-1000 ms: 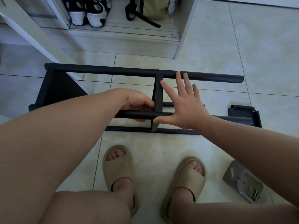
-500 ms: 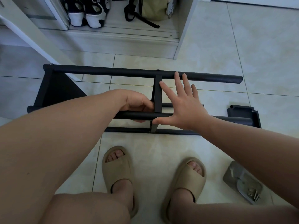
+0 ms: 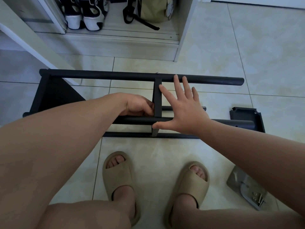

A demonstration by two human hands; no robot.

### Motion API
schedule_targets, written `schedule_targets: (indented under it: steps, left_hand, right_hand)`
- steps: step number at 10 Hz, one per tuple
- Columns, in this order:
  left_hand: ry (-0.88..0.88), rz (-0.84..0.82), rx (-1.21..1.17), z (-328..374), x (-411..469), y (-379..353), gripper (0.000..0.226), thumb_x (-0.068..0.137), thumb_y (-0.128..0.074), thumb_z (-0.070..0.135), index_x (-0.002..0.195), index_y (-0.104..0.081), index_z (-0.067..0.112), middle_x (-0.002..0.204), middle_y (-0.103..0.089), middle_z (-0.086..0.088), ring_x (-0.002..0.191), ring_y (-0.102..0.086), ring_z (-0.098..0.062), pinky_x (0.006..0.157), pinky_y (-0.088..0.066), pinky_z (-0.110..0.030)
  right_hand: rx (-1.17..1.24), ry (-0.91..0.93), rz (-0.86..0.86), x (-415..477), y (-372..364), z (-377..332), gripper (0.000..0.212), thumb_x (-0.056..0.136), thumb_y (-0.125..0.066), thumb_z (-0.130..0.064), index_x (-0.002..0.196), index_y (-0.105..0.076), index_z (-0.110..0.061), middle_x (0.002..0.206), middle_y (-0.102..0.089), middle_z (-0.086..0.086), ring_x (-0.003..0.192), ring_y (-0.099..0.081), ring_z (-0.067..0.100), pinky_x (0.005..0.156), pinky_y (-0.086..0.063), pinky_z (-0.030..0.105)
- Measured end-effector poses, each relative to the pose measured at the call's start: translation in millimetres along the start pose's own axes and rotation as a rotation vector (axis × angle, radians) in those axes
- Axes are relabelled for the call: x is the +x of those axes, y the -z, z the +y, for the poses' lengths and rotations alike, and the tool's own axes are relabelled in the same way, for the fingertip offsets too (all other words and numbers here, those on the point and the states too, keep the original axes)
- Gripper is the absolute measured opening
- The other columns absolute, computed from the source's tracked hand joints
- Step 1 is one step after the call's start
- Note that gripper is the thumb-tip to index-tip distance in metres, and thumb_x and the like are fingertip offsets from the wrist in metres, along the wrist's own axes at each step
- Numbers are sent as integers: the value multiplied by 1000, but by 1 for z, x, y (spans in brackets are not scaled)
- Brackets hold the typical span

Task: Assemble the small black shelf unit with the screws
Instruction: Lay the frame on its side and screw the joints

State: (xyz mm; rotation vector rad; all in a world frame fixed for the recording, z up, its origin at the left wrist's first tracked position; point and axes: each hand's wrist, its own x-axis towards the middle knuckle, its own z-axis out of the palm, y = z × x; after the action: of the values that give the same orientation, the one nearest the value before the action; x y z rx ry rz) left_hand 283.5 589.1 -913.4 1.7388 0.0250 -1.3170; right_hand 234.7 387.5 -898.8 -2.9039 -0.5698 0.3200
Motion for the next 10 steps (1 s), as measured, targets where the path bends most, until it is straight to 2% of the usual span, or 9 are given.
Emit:
schedule_targets:
  steps: [1,2,3,4,5,7,8,9,10]
  left_hand:
    - [-4,12,-24,-1,1,0,41,90,-51,-7,131,-55,-7,124,-64,-26,111,-61,-33,110,-41,-44]
    - [6,-13,-40,0,-1,-1,36,92,-51,-1,128,-59,-2,113,-70,-18,102,-64,-26,101,-47,-39]
    - [78,-54,-6,1,-2,-1,24,95,-56,19,116,-66,9,91,-69,-4,83,-60,-19,81,-48,-31]
    - [126,-50,46,2,-3,0,23,95,-60,26,108,-70,10,89,-71,-2,85,-60,-20,84,-47,-33]
    - [97,-48,51,6,-3,0,16,96,-58,18,98,-73,13,90,-77,0,85,-70,-14,90,-50,-30]
    - [104,-47,-27,11,-1,0,15,94,-55,3,94,-69,10,86,-75,-6,88,-68,-20,92,-50,-31]
    - [109,-44,-39,14,-2,-1,16,94,-54,1,99,-68,8,91,-73,-9,96,-65,-24,103,-47,-36]
    - [115,-35,-34,15,-3,0,18,94,-54,0,102,-68,7,94,-73,-10,99,-65,-24,104,-47,-37]
    - [109,-37,-29,13,-4,0,17,94,-55,3,99,-70,9,91,-75,-7,93,-67,-21,97,-50,-33]
  right_hand:
    - [5,1,4,1,-1,0,126,57,-28,-104,161,1,-39,168,18,11,153,20,36,123,-3,61]
    - [7,1,5,0,-2,0,125,57,-29,-104,160,1,-40,168,19,11,153,20,35,122,-3,61]
    - [6,2,10,0,-1,0,125,58,-29,-104,160,1,-40,168,18,11,153,20,36,122,-3,62]
    - [7,-1,12,0,-1,1,125,57,-27,-104,160,2,-40,168,18,12,154,19,36,122,-3,61]
    - [6,-4,8,0,0,0,125,57,-28,-104,160,2,-40,168,18,11,154,19,36,122,-2,61]
    - [2,-2,-3,0,0,0,126,57,-29,-104,161,2,-39,168,19,12,153,21,36,122,-2,61]
    - [5,-3,-7,0,1,-1,126,57,-28,-103,161,2,-39,168,20,11,153,21,36,123,-2,61]
    - [1,-3,-7,0,1,-1,126,57,-28,-104,161,3,-39,168,20,11,153,21,36,123,-2,61]
    - [3,-3,-7,0,1,-1,125,57,-28,-103,161,3,-39,168,19,11,153,21,36,123,-3,61]
